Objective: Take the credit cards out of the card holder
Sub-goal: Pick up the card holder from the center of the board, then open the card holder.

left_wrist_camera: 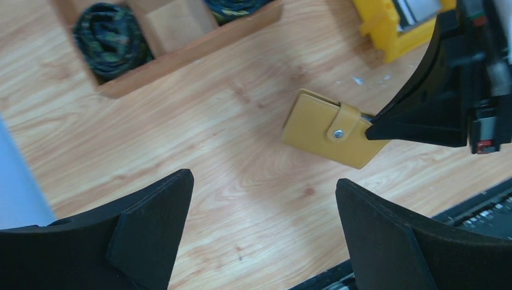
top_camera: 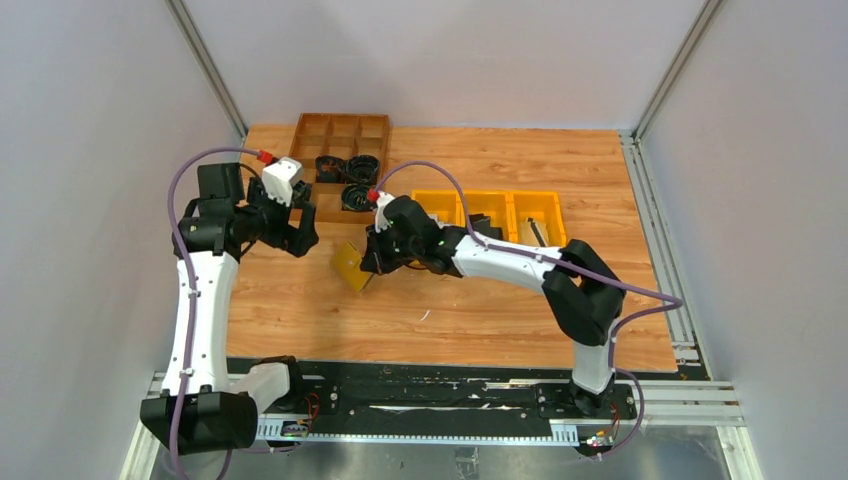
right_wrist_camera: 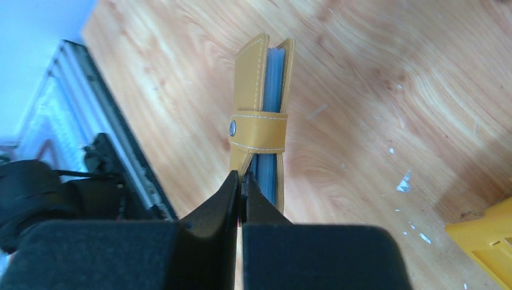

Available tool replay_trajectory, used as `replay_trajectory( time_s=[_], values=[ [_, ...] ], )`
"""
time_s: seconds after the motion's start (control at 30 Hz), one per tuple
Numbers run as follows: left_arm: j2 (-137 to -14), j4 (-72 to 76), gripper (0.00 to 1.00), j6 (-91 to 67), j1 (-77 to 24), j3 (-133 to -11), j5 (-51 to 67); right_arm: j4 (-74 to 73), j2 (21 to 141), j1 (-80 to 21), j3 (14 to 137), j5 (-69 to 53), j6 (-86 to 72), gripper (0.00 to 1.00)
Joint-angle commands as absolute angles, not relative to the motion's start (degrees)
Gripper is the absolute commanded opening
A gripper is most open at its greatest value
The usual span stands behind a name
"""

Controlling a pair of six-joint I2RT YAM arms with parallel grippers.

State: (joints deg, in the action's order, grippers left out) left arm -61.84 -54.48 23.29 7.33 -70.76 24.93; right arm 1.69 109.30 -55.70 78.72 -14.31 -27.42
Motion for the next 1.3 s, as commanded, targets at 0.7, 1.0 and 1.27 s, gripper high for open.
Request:
replay_trajectory(
  time_s=[0.7,1.0,1.27],
  values=[
    [-60.1,-59.5,1.0,20.79,7.65,-70.88,63.69,24.7,81.99,-49.99,64.3,-34.29,-34.39,0.0],
    [-58.29,-59.5,0.96,8.4,7.64,-74.61,76.02,31.13,76.34,-49.92,62.29,-31.81,-37.2,0.0],
    [-56.89,-59.82,0.99,1.6,7.65,-78.17,76.04,34.7,73.8,-49.92,61.08,-30.41,-38.67,0.0]
  ],
)
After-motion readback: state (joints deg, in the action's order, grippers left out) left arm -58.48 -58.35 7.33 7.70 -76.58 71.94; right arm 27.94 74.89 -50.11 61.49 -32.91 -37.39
